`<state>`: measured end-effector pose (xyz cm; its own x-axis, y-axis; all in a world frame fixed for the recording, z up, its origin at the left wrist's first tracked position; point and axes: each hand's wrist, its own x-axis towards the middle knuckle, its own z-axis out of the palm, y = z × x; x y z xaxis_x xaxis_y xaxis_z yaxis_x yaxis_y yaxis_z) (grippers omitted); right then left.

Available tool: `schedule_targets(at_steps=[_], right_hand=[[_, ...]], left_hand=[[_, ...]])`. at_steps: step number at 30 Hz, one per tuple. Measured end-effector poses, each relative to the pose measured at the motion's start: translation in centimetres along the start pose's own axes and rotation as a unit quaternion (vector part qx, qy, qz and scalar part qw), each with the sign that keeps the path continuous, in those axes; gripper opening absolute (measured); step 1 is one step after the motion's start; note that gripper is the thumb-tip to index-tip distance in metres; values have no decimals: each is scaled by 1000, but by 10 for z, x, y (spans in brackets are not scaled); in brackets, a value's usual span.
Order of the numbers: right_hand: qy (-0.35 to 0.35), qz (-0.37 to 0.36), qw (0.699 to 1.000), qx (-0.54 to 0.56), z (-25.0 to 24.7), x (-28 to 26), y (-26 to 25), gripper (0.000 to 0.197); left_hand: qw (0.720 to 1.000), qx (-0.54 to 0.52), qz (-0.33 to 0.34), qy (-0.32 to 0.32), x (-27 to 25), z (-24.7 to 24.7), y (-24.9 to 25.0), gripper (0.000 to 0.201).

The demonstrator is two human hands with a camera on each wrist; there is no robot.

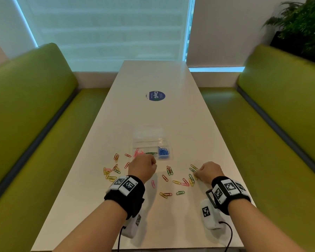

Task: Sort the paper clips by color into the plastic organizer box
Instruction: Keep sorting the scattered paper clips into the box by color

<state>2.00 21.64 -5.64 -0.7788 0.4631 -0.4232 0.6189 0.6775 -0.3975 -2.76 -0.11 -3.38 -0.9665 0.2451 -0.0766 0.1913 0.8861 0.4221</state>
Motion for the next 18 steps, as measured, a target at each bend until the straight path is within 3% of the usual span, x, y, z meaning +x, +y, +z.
schedule_targets(at_steps=[12, 18], right_hand=[[34, -37, 999, 18, -4, 1, 1, 4], [32, -39, 999, -6, -2, 1, -3, 12]], left_hand=[[1000, -1, -1, -20, -2, -1, 6, 23], [1000, 3, -7, -30, -2, 0, 5, 24]])
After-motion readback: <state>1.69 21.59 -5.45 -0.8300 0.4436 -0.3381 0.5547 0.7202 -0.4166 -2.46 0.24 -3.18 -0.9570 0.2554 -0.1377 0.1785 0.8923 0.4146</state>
